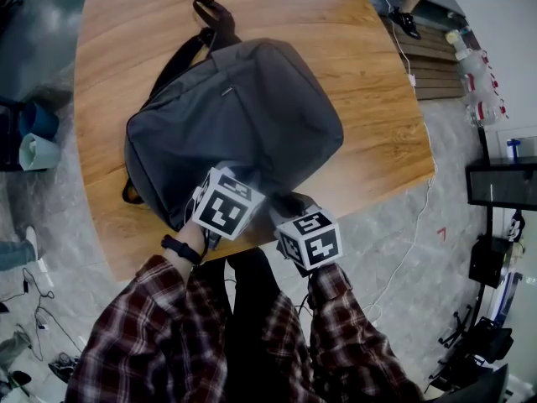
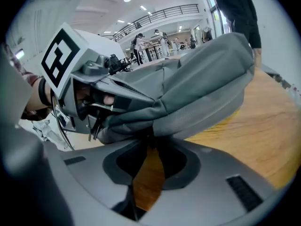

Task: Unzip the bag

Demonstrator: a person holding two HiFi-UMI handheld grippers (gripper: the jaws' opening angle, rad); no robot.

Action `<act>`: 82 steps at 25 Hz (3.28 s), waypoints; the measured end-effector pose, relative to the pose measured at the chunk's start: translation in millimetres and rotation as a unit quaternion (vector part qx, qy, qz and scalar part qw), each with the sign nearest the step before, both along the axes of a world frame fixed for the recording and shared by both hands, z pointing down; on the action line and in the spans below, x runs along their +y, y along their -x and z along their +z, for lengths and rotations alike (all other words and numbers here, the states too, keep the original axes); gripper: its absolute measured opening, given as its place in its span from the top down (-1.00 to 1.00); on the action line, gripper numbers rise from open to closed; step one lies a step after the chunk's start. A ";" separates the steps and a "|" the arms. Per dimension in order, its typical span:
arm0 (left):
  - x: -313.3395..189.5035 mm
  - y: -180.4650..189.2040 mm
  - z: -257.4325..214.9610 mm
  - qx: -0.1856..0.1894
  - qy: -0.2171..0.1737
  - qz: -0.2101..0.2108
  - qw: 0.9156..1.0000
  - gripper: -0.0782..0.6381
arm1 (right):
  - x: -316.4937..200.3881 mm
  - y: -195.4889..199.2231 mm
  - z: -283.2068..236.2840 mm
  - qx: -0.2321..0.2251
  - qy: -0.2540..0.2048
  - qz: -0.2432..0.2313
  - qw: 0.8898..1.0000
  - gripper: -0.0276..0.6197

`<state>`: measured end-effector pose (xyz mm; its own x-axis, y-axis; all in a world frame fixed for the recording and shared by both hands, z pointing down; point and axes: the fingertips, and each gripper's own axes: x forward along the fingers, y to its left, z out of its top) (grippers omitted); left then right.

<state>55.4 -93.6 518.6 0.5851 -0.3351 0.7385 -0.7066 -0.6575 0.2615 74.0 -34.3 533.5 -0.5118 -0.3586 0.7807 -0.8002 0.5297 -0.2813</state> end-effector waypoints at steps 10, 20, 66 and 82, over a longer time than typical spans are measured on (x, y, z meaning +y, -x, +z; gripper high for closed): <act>-1.2 -2.5 -1.7 0.018 0.004 -0.002 1.000 0.76 | 0.0 -2.6 -6.3 0.056 0.002 -0.070 0.996 0.83; 3.6 -20.1 -7.6 -0.005 -0.073 0.161 0.984 0.76 | -9.4 -20.0 -4.3 0.140 -0.062 -0.085 0.984 0.83; -13.2 61.4 1.9 0.019 0.008 -0.184 0.983 0.76 | -26.6 -3.4 5.0 0.187 -0.134 -0.179 0.956 0.84; -25.9 42.6 -13.3 -0.072 -0.128 0.036 0.988 0.76 | -64.5 12.3 0.1 0.115 -0.122 -0.315 0.934 0.83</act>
<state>12.8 -119.5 505.3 0.5099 -0.4835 0.7115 -0.6731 -0.7393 -0.0200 61.7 -98.8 533.6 -0.5091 -0.2243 0.8310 -0.3327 0.9417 0.0503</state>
